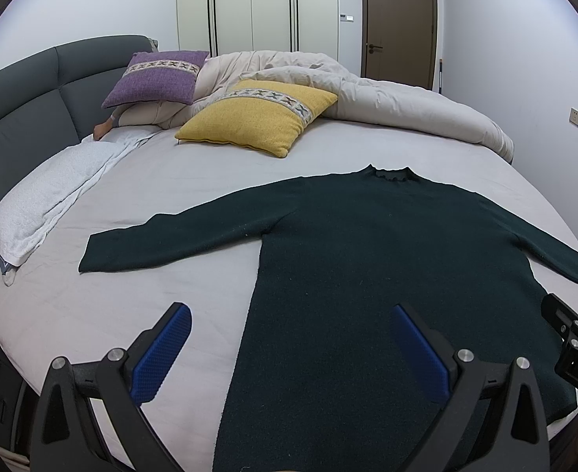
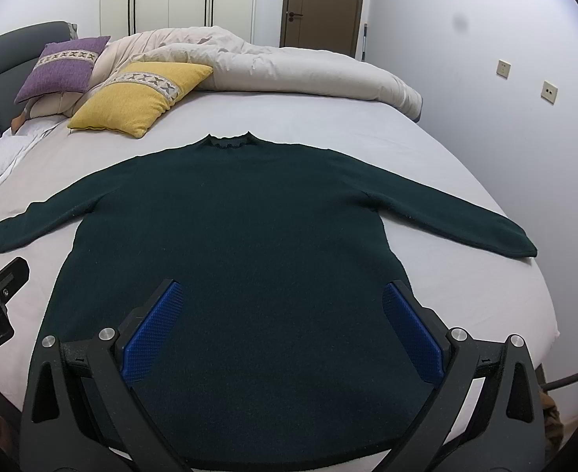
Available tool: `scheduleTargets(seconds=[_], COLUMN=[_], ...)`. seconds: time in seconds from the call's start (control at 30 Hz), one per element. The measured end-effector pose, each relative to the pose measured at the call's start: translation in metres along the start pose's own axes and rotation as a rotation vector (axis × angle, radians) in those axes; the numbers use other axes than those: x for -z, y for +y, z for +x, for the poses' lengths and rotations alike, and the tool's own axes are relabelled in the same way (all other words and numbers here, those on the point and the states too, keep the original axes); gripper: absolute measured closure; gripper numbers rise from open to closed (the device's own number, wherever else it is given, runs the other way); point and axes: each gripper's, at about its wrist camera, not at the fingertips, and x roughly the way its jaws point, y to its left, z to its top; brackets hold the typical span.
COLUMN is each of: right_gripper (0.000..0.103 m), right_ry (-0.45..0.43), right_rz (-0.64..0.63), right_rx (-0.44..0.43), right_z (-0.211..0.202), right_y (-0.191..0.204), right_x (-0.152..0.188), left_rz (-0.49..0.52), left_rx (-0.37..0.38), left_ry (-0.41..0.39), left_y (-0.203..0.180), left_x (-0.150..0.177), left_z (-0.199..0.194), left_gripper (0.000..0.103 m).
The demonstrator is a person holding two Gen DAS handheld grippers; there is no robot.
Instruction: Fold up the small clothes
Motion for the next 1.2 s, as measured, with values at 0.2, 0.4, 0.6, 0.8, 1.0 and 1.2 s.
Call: scheduleTargets(seconds=[0.2, 0.4, 0.6, 0.8, 1.0, 1.2], right_gripper=[0.0, 0.0, 0.0, 0.0, 0.0, 0.0], right_ry=[0.001, 0.0, 0.002, 0.002, 0.017, 0.069], right_rz=[0.0, 0.0, 0.0, 0.0, 0.026, 0.217], right_rx=[-0.001, 0.0, -0.002, 0.0, -0.028, -0.025], right_z=[0.0, 0.0, 0.003, 0.002, 0.008, 0.043], right_y=[0.0, 0.0, 0.001, 0.001, -0.008, -0.094], right_x=[0.0, 0.0, 0.0, 0.0, 0.003, -0.008], left_rz=[0.0, 0.0, 0.0, -0.001, -0.012, -0.057], left_rx=[0.0, -0.001, -0.001, 0.0, 0.013, 0.061], left_ry=[0.0, 0.001, 0.0, 0.002, 0.014, 0.074], left_y=[0.0, -0.001, -0.001, 0.002, 0.006, 0.002], left_x=[0.0, 0.0, 0.0, 0.001, 0.006, 0.004], left_z=[0.0, 0.0, 0.0, 0.001, 0.007, 0.028], left_gripper=[0.0, 0.0, 0.0, 0.0, 0.0, 0.0])
